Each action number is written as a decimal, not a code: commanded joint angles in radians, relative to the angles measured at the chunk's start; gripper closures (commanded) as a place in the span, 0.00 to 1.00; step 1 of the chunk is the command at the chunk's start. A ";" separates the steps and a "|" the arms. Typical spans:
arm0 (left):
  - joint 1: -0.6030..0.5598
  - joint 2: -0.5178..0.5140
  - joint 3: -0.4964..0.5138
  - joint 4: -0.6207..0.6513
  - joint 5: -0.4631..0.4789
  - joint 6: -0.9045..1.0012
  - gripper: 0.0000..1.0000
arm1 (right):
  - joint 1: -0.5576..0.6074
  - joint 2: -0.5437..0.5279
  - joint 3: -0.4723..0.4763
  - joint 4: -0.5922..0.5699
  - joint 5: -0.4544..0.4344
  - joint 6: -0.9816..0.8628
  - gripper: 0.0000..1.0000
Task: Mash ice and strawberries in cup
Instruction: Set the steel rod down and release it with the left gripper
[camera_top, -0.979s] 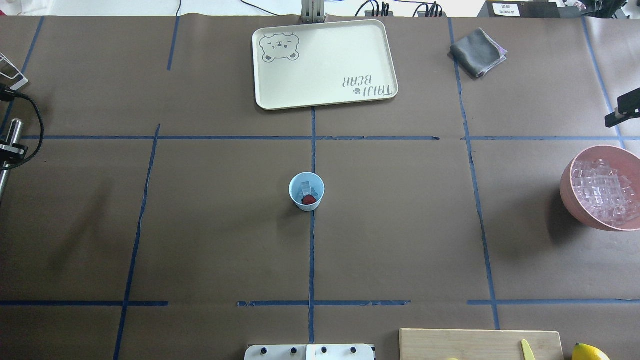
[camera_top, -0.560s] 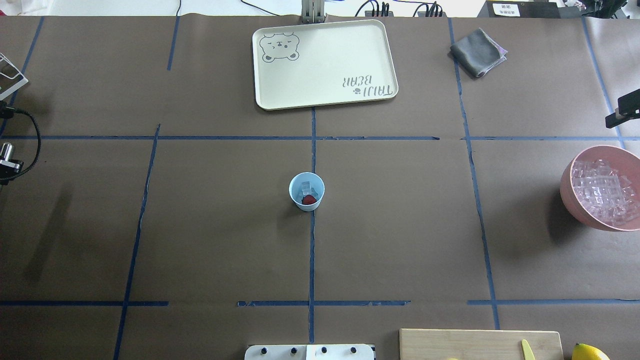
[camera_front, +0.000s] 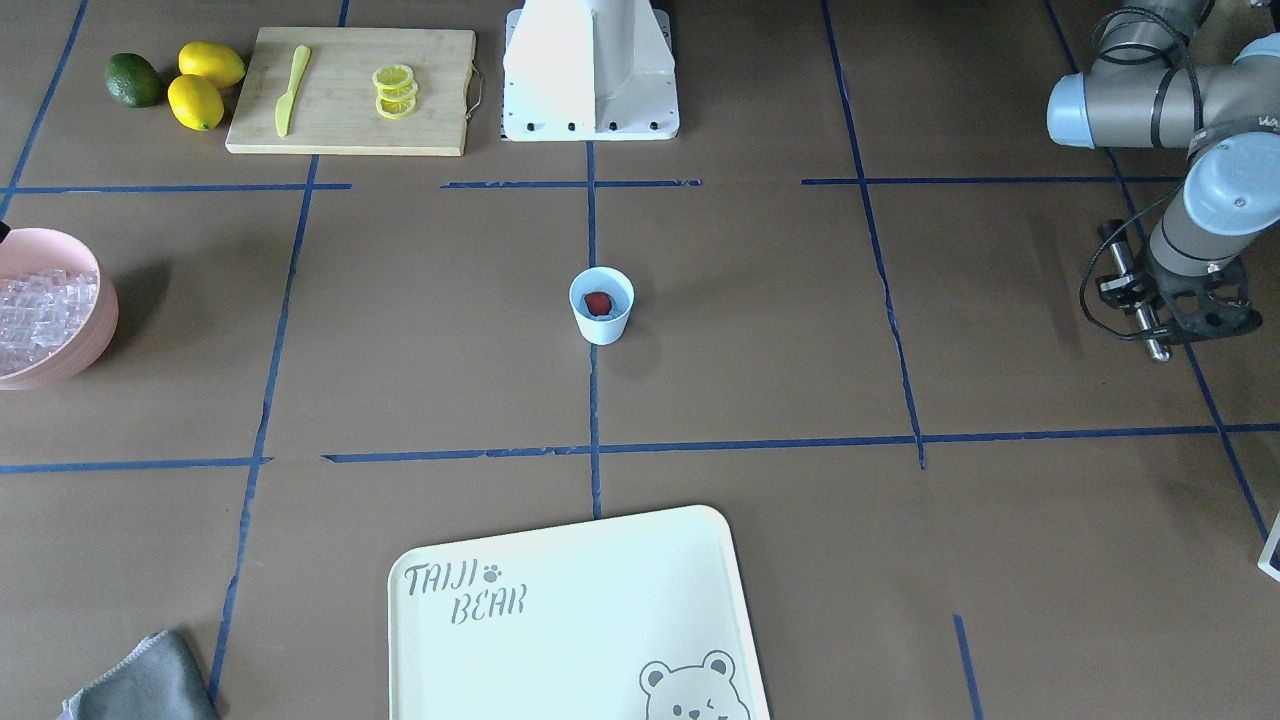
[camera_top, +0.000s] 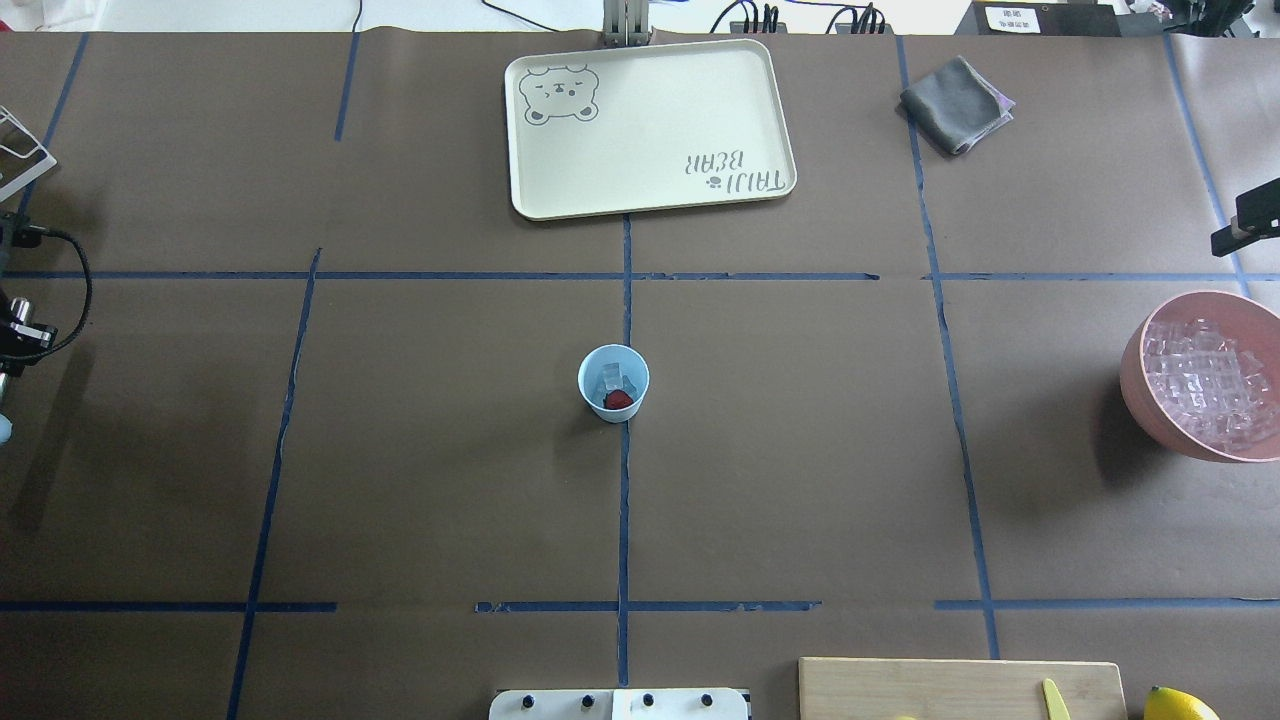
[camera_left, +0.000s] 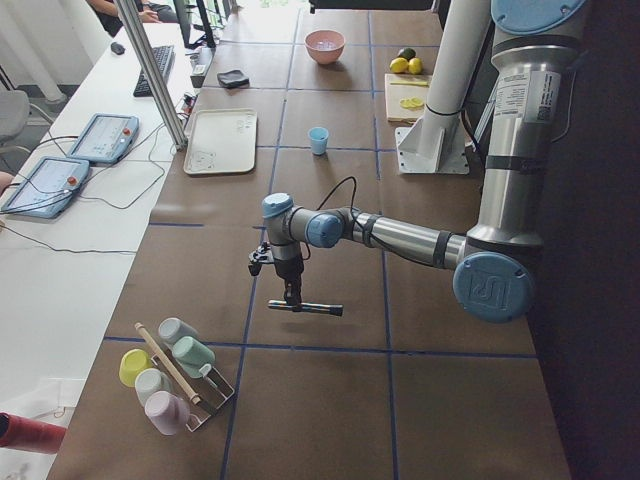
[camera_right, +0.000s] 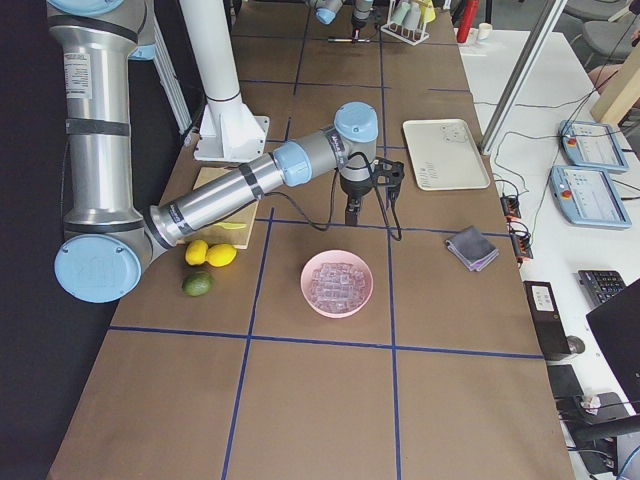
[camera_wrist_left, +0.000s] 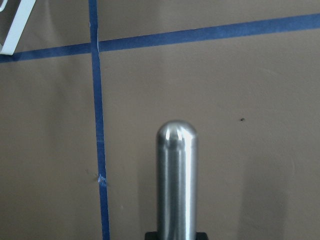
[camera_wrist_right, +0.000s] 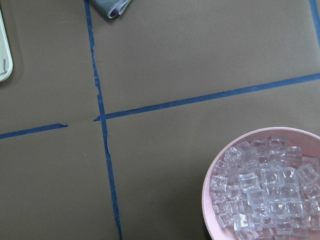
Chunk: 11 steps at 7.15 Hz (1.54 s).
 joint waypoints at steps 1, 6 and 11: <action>0.000 -0.003 0.018 -0.001 -0.001 -0.006 1.00 | 0.000 0.000 0.000 0.000 0.000 0.000 0.00; 0.002 -0.006 0.033 -0.001 -0.001 -0.010 0.53 | 0.000 -0.001 0.014 -0.003 0.001 0.002 0.00; -0.093 0.008 -0.127 0.039 -0.133 0.210 0.00 | 0.011 0.002 -0.001 -0.011 0.003 -0.053 0.00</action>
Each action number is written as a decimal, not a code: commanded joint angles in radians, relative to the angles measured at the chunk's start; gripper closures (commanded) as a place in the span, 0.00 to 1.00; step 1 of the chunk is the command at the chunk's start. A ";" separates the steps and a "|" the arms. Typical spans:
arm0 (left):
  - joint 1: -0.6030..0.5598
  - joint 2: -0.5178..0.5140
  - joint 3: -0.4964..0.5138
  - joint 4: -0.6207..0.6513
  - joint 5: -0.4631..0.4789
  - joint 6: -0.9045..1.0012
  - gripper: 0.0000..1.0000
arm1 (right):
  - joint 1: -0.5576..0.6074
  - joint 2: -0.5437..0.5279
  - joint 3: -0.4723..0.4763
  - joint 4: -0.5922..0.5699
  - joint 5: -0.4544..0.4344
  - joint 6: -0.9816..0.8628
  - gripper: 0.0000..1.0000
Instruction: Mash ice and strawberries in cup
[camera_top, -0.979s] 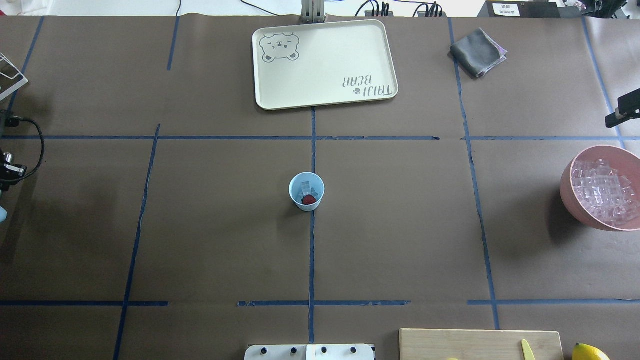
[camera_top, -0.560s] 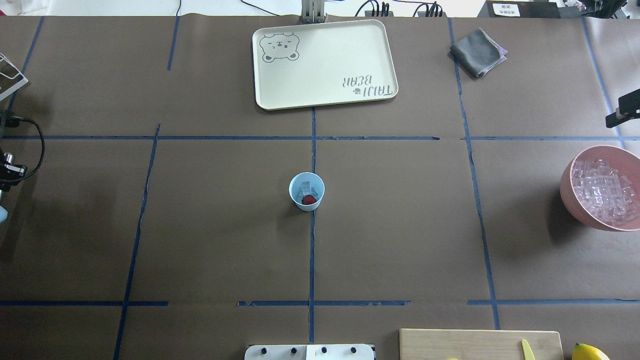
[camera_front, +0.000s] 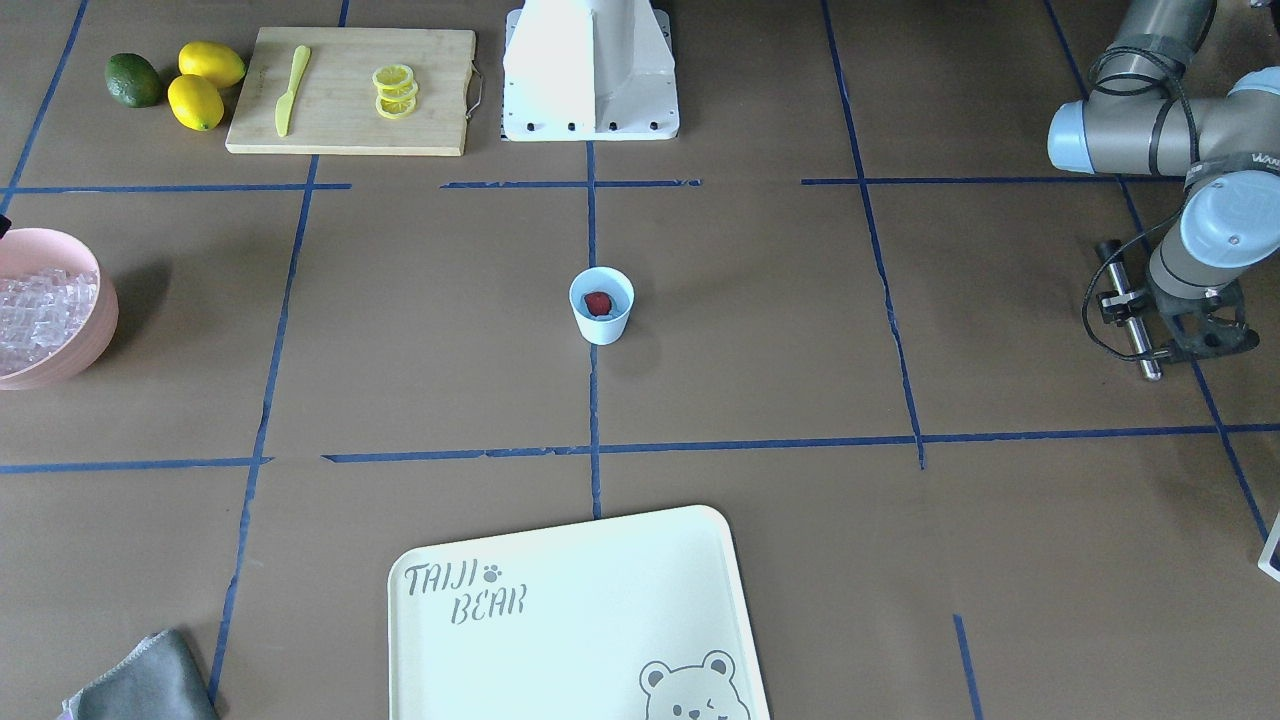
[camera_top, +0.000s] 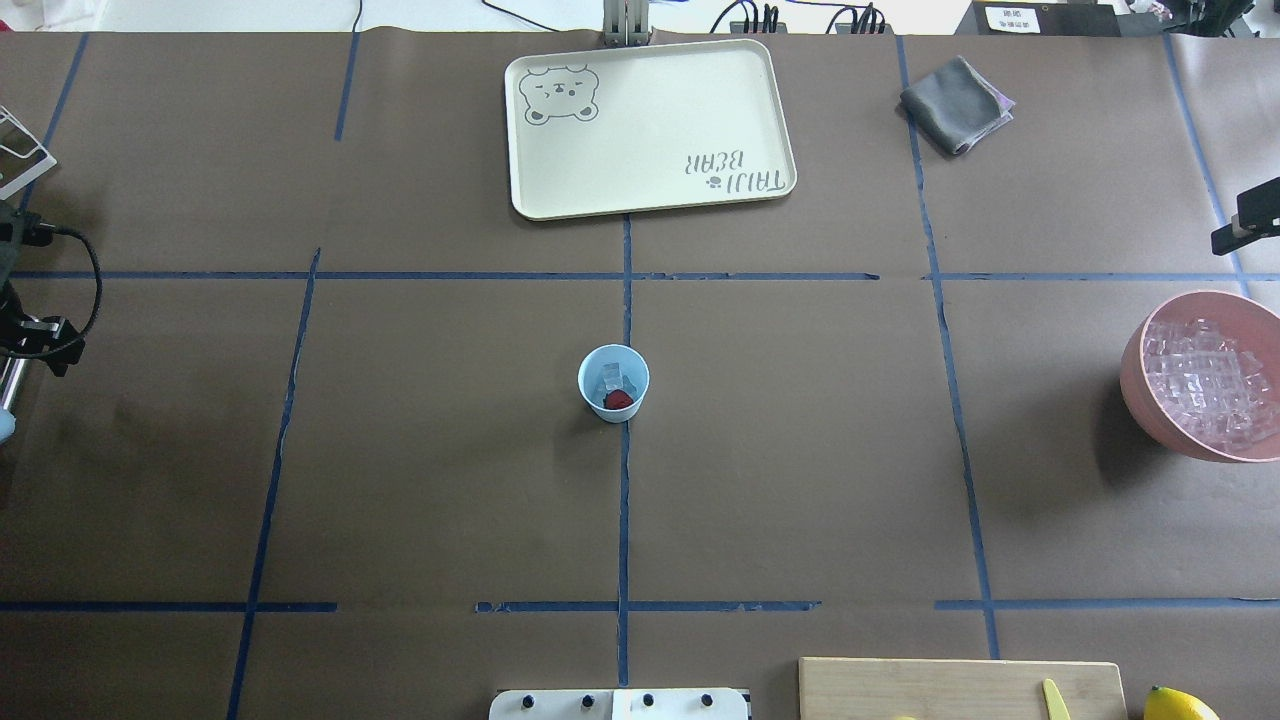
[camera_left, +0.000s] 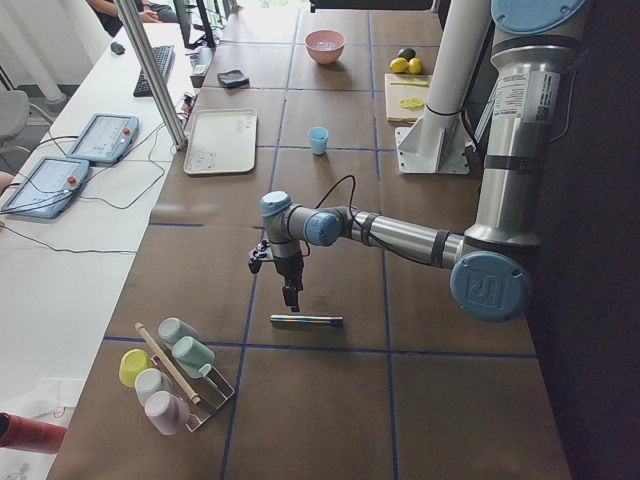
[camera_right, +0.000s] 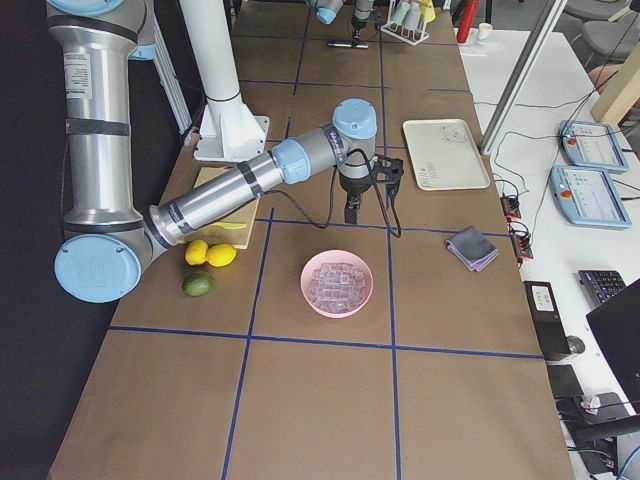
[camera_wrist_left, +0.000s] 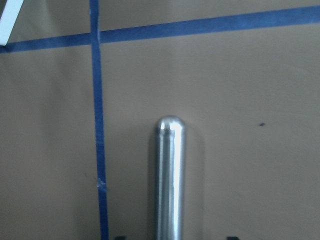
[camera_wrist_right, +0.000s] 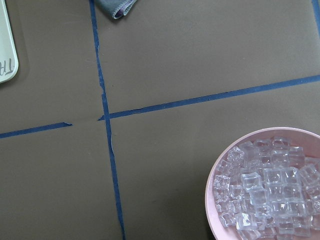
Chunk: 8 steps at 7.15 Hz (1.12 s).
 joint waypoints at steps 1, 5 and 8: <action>-0.178 0.011 -0.083 0.053 -0.156 0.253 0.00 | 0.050 -0.001 -0.022 -0.088 0.001 -0.173 0.00; -0.487 0.011 -0.031 0.119 -0.388 0.532 0.00 | 0.269 0.016 -0.079 -0.469 -0.062 -0.774 0.00; -0.514 0.049 -0.012 0.113 -0.504 0.583 0.00 | 0.268 0.020 -0.114 -0.477 -0.073 -0.798 0.00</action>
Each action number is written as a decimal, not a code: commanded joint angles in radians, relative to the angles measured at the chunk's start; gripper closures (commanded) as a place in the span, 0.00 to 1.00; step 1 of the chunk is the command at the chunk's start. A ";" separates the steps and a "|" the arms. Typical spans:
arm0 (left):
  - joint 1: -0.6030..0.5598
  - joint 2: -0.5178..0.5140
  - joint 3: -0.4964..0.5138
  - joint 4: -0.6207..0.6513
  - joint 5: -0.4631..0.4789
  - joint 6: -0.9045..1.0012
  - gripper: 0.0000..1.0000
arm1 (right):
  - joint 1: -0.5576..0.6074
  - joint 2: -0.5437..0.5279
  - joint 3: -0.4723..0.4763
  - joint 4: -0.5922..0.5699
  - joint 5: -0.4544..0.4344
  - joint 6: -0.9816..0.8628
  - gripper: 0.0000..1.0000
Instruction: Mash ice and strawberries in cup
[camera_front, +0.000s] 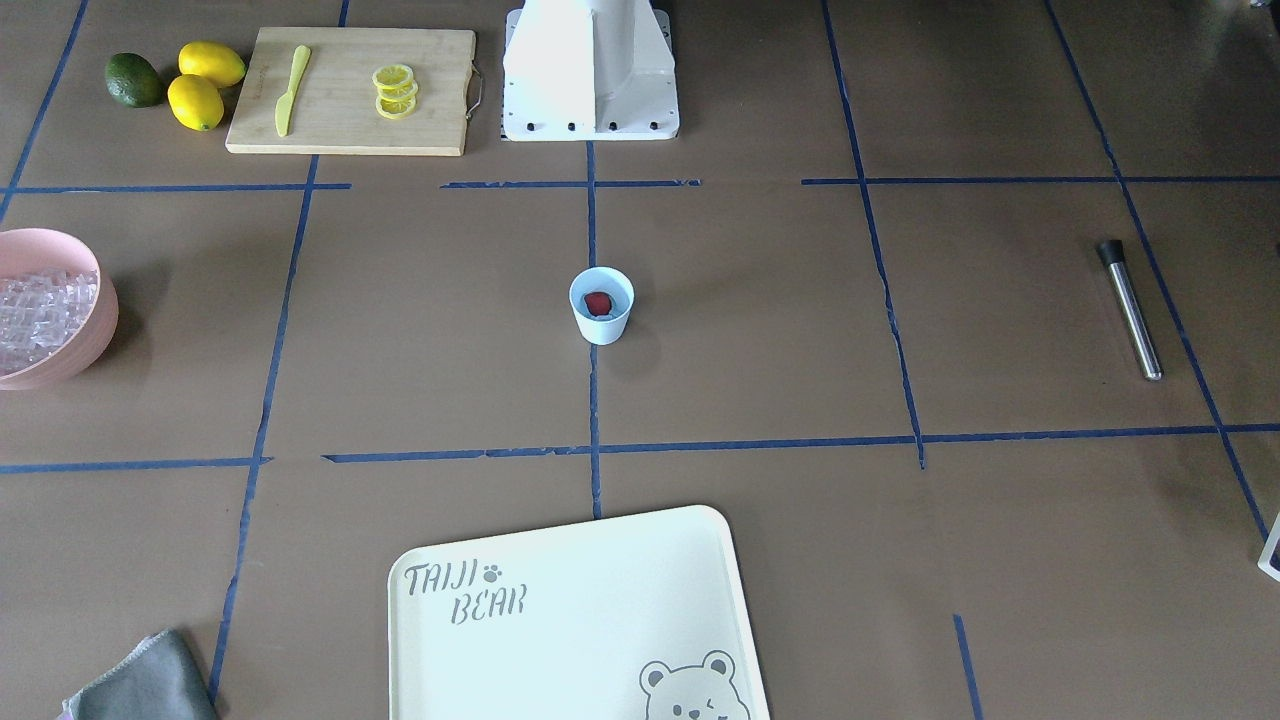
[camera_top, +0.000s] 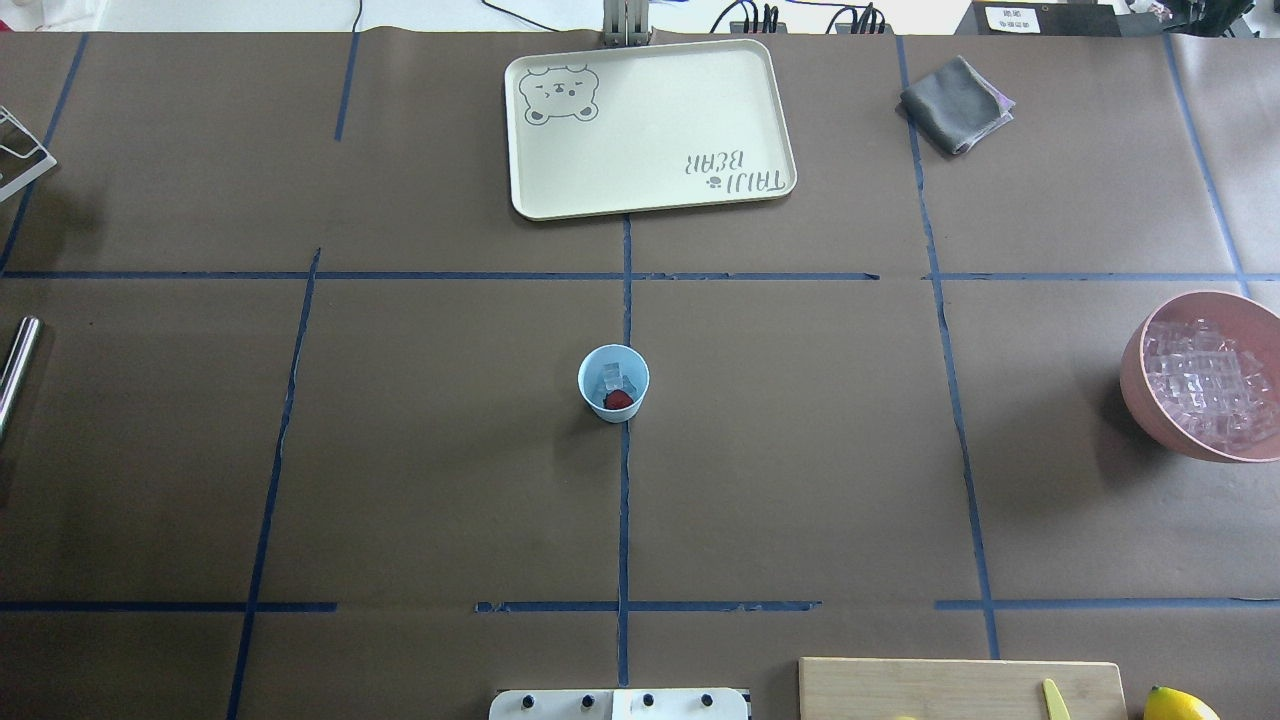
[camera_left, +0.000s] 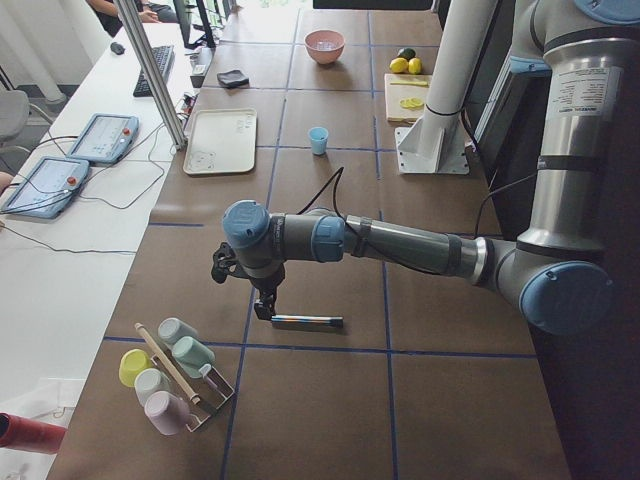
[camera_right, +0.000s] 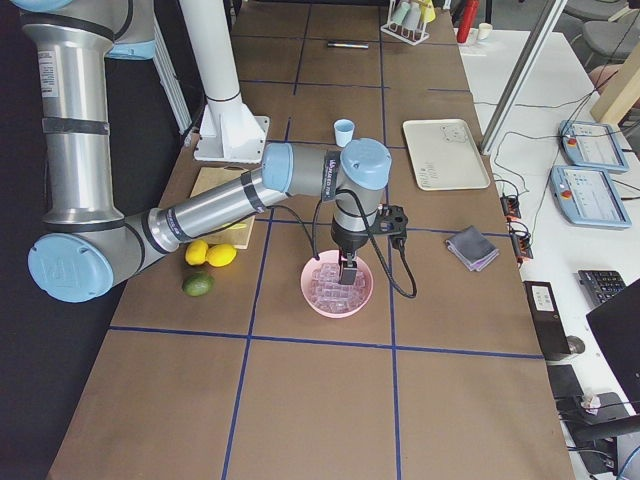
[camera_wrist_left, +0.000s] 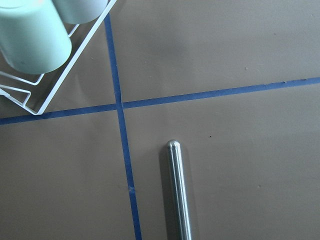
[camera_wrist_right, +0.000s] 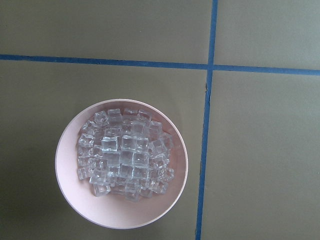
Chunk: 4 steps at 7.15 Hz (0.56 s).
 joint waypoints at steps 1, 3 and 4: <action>-0.034 0.018 -0.006 0.000 -0.062 0.010 0.00 | -0.003 0.007 -0.028 -0.005 -0.002 -0.009 0.00; -0.103 0.010 -0.009 0.002 -0.064 0.010 0.00 | -0.006 0.008 -0.086 0.005 -0.008 -0.015 0.00; -0.121 0.007 -0.009 0.002 -0.059 0.012 0.00 | -0.008 0.015 -0.135 0.008 -0.008 -0.053 0.00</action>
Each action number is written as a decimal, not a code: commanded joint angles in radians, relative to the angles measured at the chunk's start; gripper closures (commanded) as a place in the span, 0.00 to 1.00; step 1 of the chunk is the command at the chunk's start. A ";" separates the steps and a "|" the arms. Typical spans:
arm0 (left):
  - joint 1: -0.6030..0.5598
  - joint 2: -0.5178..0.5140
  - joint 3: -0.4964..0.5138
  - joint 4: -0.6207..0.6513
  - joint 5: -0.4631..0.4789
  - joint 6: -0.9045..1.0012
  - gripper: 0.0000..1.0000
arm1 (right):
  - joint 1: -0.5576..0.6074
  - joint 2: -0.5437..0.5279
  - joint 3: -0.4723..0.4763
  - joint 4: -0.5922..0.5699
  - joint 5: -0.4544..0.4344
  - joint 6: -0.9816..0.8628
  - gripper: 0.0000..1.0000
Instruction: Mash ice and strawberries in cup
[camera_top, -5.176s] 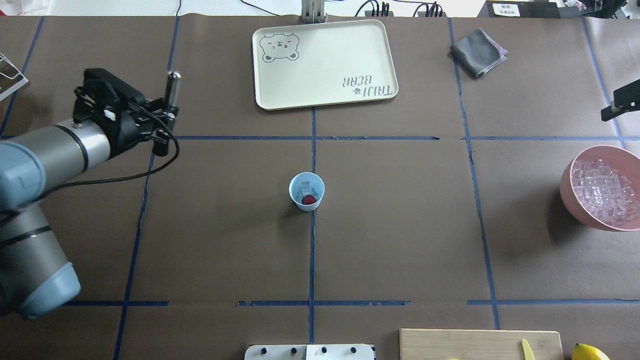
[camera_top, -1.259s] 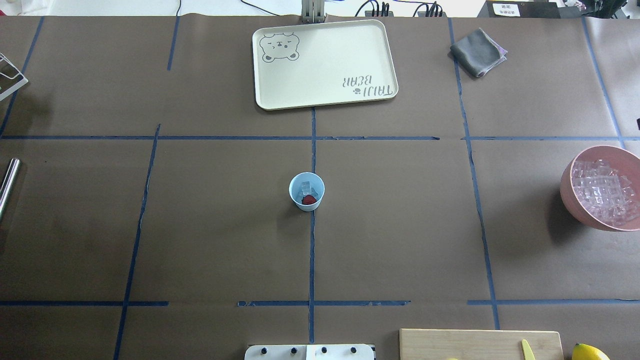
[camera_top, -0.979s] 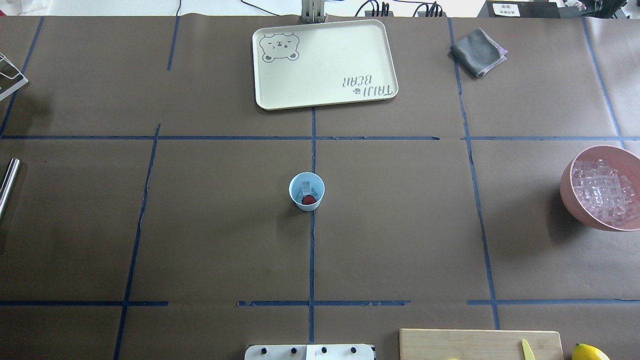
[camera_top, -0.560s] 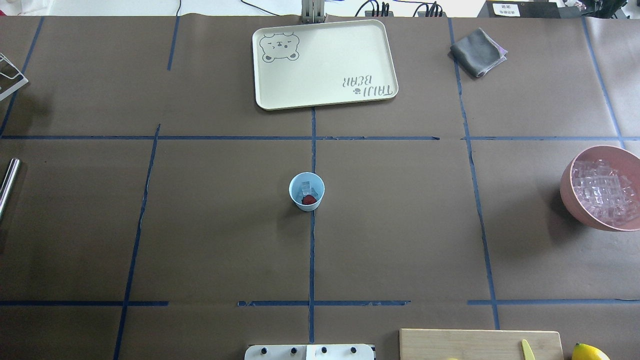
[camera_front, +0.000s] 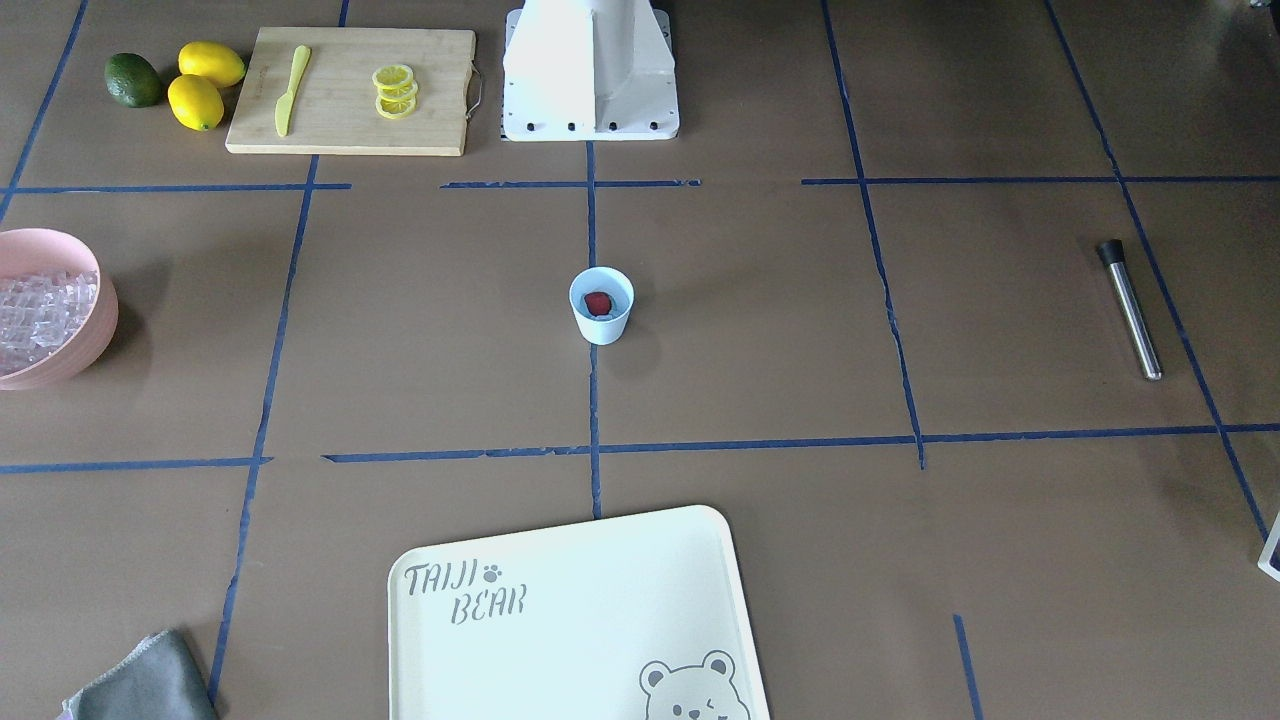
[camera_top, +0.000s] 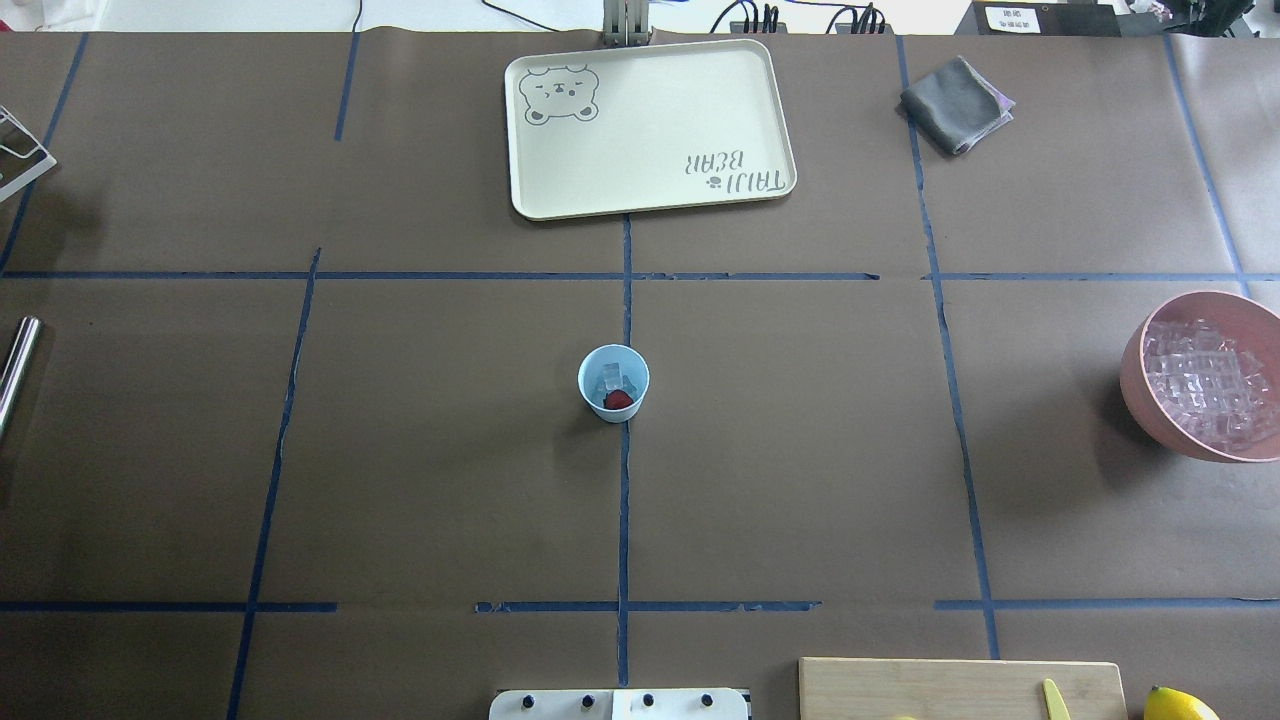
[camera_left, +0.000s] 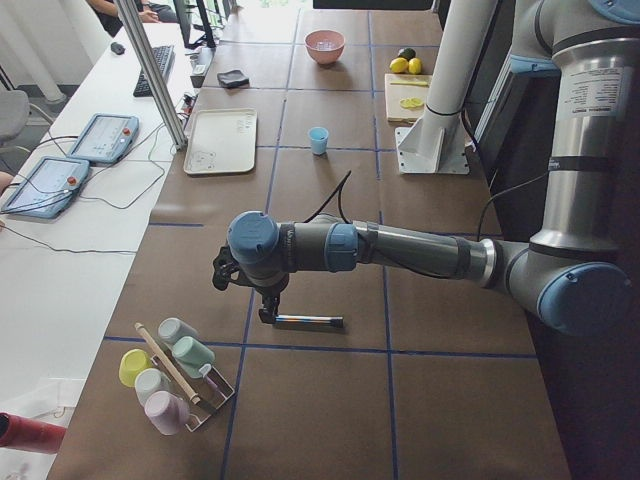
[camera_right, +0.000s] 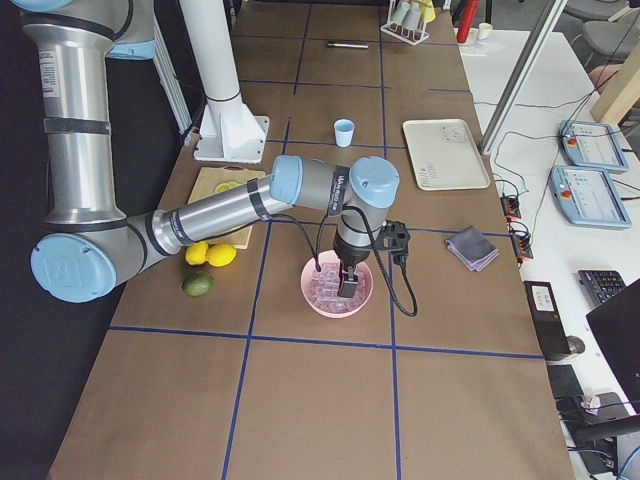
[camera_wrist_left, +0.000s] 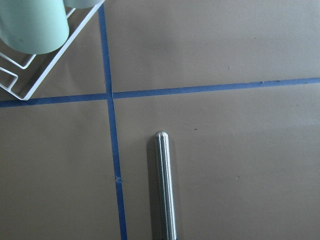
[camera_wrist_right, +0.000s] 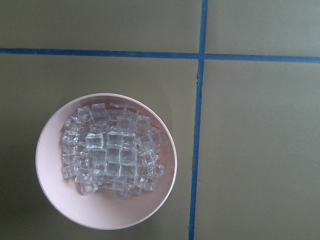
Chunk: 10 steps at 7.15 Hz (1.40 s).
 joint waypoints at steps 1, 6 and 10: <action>-0.031 -0.009 0.000 -0.006 0.010 0.001 0.00 | -0.002 0.022 -0.112 0.034 -0.002 -0.061 0.00; -0.024 -0.007 -0.003 -0.007 0.111 0.000 0.00 | 0.000 0.034 -0.174 0.124 0.007 -0.019 0.00; -0.012 -0.006 -0.006 0.006 0.174 -0.009 0.00 | 0.000 0.033 -0.170 0.124 0.006 -0.019 0.00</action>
